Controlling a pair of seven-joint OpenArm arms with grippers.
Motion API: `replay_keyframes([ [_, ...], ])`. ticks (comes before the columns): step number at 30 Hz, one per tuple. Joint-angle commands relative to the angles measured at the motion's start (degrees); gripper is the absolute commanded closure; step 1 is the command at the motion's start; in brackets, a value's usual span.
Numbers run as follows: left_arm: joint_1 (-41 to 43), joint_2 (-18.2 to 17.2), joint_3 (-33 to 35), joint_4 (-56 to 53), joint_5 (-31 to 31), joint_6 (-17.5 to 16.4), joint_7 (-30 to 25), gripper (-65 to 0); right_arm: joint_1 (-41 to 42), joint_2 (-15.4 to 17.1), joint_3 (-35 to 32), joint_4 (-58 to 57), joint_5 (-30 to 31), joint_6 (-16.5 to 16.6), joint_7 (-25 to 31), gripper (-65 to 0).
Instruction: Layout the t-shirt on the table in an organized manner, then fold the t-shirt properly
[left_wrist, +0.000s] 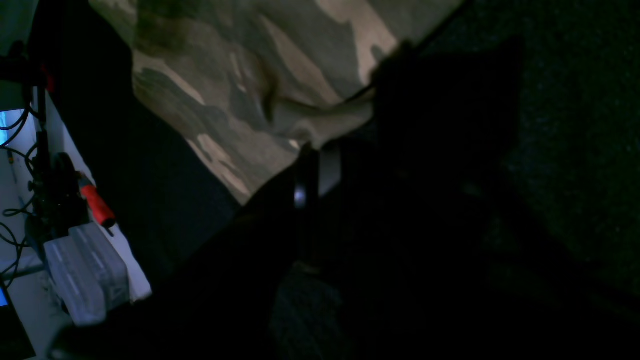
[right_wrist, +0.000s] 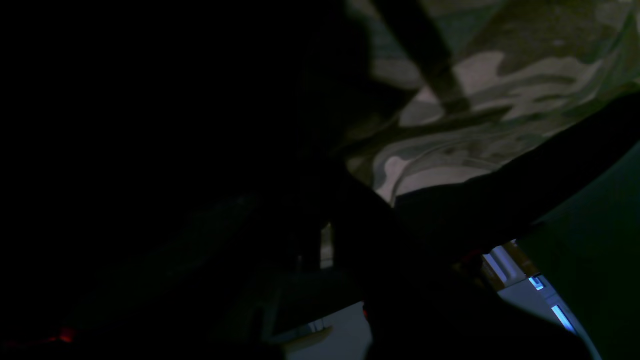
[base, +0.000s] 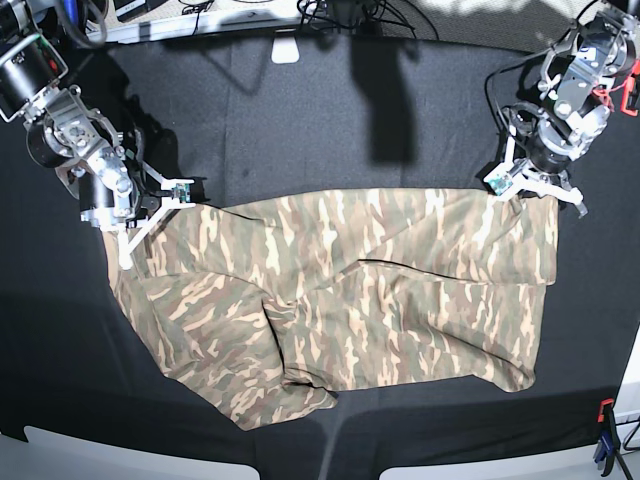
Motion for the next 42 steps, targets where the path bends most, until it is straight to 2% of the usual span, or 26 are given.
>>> replay_keyframes([
  [1,-0.8,-1.0,-0.4,0.8,0.5,0.7,-0.7,0.0,1.1,0.9,0.6,0.6,-0.7,0.1,-0.9,0.0],
  [24,-0.8,-1.0,-0.4,0.8,0.5,0.7,-0.7,0.0,1.1,0.9,0.6,0.6,-0.6,0.1,0.0,0.0],
  [29,-0.7,-0.9,-0.4,0.8,0.3,0.7,-0.7,0.0,1.1,0.9,0.6,0.6,2.6,1.1,0.0,0.0],
  [42,-0.8,-0.8,-0.4,0.8,0.6,1.0,-0.7,0.0,1.1,0.9,0.6,0.9,2.6,1.5,0.5,0.0],
])
